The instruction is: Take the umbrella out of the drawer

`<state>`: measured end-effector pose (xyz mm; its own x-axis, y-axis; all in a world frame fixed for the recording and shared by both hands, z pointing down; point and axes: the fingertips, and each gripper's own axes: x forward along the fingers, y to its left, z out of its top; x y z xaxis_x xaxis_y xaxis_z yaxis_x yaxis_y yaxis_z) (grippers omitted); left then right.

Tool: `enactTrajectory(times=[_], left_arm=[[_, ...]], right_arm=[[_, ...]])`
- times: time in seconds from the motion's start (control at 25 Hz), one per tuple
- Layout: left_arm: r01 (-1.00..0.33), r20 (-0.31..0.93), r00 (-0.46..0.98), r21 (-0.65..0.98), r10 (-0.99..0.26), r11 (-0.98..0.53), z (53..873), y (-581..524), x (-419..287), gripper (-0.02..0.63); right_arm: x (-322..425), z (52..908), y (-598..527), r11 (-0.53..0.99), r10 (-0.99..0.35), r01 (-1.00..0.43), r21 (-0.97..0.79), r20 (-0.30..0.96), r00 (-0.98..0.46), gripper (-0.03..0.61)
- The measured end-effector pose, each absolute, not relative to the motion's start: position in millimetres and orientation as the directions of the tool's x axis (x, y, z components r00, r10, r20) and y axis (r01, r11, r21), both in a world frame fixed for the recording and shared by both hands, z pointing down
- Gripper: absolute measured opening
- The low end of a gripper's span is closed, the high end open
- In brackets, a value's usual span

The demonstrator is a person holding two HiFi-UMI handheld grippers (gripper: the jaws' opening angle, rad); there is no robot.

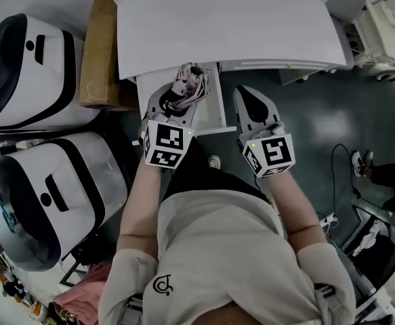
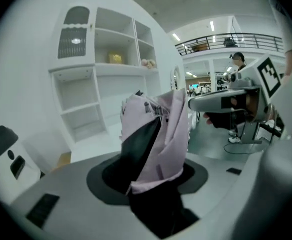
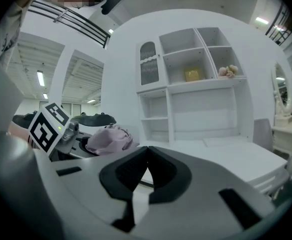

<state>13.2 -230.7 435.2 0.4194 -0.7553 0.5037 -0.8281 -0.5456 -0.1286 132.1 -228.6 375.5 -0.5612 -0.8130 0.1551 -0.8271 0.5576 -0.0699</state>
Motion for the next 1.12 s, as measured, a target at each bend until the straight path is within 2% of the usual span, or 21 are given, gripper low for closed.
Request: enactTrajectory(times=[0.4, 0.72, 1.12], left_arm=[[-0.902, 0.213, 0.378, -0.135, -0.901, -0.411, 314.1, -190.0, -8.3, 0.221], [-0.941, 0.049, 0.322, -0.093, -0.946, -0.325, 271.5, -152.0, -30.1, 0.222], [-0.946, 0.009, 0.315, -0.074, -0.949, -0.314, 263.2, -121.5, -39.0, 0.222]], right_arm=[[127.1, 299.9, -207.1, 0.615, -0.788, -0.789, -0.004, 0.028, -0.615, 0.007], [126.9, 276.8, -177.8, 0.659, -0.751, -0.751, 0.053, -0.009, -0.66, 0.006], [114.2, 273.3, -151.1, 0.693, -0.718, -0.717, 0.076, -0.02, -0.696, 0.005]])
